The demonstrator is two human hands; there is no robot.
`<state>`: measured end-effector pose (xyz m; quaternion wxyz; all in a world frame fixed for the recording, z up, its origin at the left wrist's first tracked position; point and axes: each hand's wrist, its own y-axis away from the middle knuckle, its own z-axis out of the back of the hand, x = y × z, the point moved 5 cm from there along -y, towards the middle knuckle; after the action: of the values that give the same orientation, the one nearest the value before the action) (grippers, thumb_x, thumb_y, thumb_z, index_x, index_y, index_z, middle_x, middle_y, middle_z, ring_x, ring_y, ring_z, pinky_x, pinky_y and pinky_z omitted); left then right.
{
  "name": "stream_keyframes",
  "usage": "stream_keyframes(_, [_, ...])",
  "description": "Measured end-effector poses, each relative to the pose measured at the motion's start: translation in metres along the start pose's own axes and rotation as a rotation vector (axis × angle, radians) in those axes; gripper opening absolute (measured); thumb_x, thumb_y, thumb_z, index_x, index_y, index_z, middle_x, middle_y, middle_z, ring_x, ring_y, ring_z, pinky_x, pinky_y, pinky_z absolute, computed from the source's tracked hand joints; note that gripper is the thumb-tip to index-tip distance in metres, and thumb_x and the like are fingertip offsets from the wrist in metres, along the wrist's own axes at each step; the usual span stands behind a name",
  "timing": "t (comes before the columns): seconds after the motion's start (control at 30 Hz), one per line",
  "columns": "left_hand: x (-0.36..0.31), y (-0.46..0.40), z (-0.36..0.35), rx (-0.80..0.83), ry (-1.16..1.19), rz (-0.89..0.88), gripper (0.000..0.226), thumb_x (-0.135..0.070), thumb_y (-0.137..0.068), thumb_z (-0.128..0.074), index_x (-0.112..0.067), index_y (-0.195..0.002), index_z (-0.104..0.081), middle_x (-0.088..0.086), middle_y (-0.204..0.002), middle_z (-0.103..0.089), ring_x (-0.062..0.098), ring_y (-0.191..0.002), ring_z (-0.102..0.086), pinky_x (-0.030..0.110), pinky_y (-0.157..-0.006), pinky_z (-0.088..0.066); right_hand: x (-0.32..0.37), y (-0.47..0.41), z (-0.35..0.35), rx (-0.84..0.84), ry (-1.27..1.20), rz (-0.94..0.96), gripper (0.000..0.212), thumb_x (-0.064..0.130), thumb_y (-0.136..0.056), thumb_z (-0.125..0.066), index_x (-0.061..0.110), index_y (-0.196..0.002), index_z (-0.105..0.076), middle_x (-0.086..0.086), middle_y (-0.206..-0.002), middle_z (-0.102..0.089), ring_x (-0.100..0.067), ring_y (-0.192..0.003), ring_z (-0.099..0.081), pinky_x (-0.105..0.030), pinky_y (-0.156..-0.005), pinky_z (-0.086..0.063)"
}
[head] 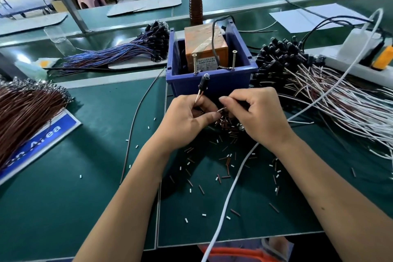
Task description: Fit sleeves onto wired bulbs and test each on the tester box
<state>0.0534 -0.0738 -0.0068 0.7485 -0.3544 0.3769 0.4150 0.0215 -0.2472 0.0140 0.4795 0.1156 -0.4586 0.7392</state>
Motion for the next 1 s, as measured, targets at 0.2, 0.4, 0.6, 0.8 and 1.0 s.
stream_keyframes(0.2, [0.005, 0.005, 0.003, 0.056, -0.122, 0.073, 0.024, -0.011, -0.09, -0.077, -0.028, -0.078, -0.067, -0.012, -0.071, -0.068, 0.002, -0.062, -0.06, 0.017, -0.064, -0.044, -0.015, -0.002, 0.018, -0.18, -0.123, -0.147, 0.028, 0.03, -0.101, -0.068, 0.012, -0.083, -0.076, 0.007, -0.071, -0.072, -0.007, -0.062, -0.066, -0.03, -0.06, -0.055])
stream_keyframes(0.4, [0.004, 0.005, 0.002, 0.057, -0.07, 0.052, 0.017, -0.007, -0.091, -0.076, -0.021, -0.083, -0.068, -0.012, -0.079, -0.074, 0.006, -0.07, -0.068, 0.021, -0.068, -0.05, -0.016, 0.0, 0.006, 0.013, -0.169, -0.206, 0.022, 0.036, -0.099, -0.07, 0.016, -0.09, -0.071, 0.0, -0.06, -0.069, -0.011, -0.049, -0.062, -0.024, -0.049, -0.048])
stream_keyframes(0.6, [-0.003, 0.015, -0.006, 0.308, 0.374, 0.147, 0.023, -0.008, -0.092, -0.074, -0.009, -0.107, -0.056, 0.015, -0.085, -0.078, 0.009, -0.054, -0.05, 0.015, -0.053, -0.039, -0.025, 0.003, 0.009, 0.346, -0.566, -0.321, 0.012, 0.012, -0.095, -0.075, 0.018, -0.103, -0.068, -0.015, -0.074, -0.073, -0.013, -0.054, -0.051, -0.02, -0.05, -0.043])
stream_keyframes(0.8, [-0.018, 0.018, -0.004, 0.374, 0.778, 0.091, 0.045, -0.009, -0.079, -0.083, -0.013, -0.112, -0.053, 0.013, -0.077, -0.073, 0.021, -0.053, -0.023, 0.02, -0.047, -0.026, -0.029, 0.003, 0.015, 0.426, -0.553, -0.307, 0.016, 0.032, -0.091, -0.076, 0.018, -0.096, -0.073, -0.01, -0.074, -0.073, -0.009, -0.058, -0.056, -0.017, -0.054, -0.044])
stream_keyframes(1.0, [-0.018, 0.015, 0.021, 0.237, 1.163, 0.006, 0.039, -0.022, -0.072, -0.093, -0.016, -0.1, -0.065, -0.001, -0.077, -0.067, 0.003, -0.042, -0.018, 0.017, -0.053, -0.021, -0.037, 0.004, 0.025, 0.447, -0.787, -0.351, 0.025, 0.035, -0.089, -0.08, 0.019, -0.102, -0.066, -0.018, -0.08, -0.073, -0.017, -0.048, -0.051, -0.021, -0.044, -0.041])
